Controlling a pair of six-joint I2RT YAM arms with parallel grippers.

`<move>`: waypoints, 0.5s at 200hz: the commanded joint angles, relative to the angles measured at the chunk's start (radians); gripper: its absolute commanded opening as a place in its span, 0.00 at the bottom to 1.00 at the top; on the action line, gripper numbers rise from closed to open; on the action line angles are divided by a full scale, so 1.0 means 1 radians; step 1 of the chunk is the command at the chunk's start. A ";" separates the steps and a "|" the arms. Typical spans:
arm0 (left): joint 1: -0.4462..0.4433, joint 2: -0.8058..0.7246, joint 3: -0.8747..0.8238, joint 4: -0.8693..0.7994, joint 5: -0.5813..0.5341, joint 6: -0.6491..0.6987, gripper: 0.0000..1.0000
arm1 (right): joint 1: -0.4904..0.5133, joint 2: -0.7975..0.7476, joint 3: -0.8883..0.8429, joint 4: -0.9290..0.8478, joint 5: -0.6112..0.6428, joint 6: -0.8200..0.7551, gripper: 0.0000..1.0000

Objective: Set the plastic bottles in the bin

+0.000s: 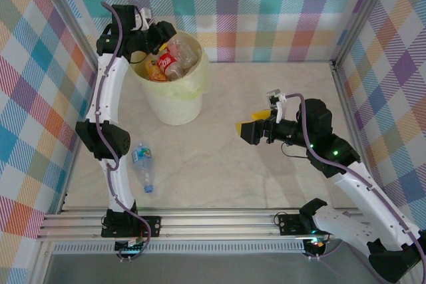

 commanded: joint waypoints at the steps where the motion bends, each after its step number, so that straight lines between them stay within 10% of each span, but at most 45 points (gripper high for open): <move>1: -0.009 0.007 0.018 -0.076 0.019 0.054 0.59 | 0.007 -0.019 0.022 0.001 0.008 -0.016 1.00; 100: -0.010 -0.039 0.075 -0.130 -0.042 0.127 0.77 | 0.006 -0.031 0.022 -0.013 0.014 -0.010 1.00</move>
